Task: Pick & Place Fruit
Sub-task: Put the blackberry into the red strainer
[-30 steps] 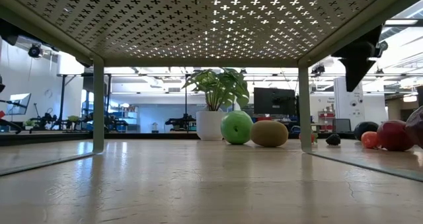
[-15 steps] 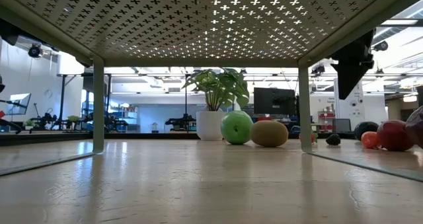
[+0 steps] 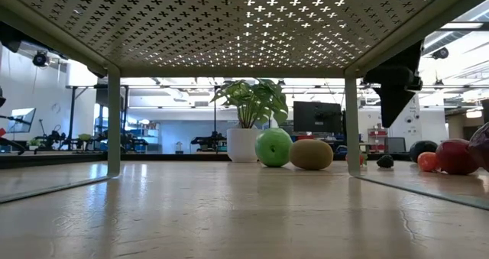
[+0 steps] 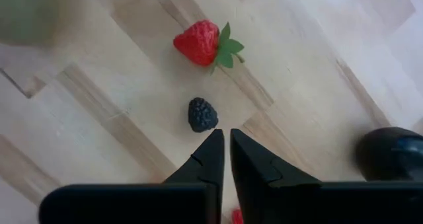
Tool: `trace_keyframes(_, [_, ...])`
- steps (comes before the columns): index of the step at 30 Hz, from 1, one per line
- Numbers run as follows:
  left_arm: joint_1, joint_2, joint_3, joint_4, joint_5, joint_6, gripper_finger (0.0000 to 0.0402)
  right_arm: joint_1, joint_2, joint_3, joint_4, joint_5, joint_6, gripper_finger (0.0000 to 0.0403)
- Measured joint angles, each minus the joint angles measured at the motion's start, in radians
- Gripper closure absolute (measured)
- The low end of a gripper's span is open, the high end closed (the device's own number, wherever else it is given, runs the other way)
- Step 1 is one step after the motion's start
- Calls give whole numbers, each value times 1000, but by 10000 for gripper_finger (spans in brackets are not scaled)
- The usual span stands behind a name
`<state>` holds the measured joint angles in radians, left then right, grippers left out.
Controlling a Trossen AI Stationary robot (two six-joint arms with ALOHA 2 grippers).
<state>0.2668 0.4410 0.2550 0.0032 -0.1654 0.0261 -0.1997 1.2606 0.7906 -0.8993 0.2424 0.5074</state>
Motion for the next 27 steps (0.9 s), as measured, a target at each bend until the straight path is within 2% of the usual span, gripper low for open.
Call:
trace_keyframes(14, [0, 0, 0, 0, 0, 0, 101, -47, 43, 0, 18, 14, 11, 252])
trace_keyframes(20, [0, 0, 0, 0, 0, 0, 101, -63, 81, 0, 18, 11, 23, 221])
trace_keyframes(27, [0, 0, 0, 0, 0, 0, 101, -63, 127, 0, 18, 8, 12, 203])
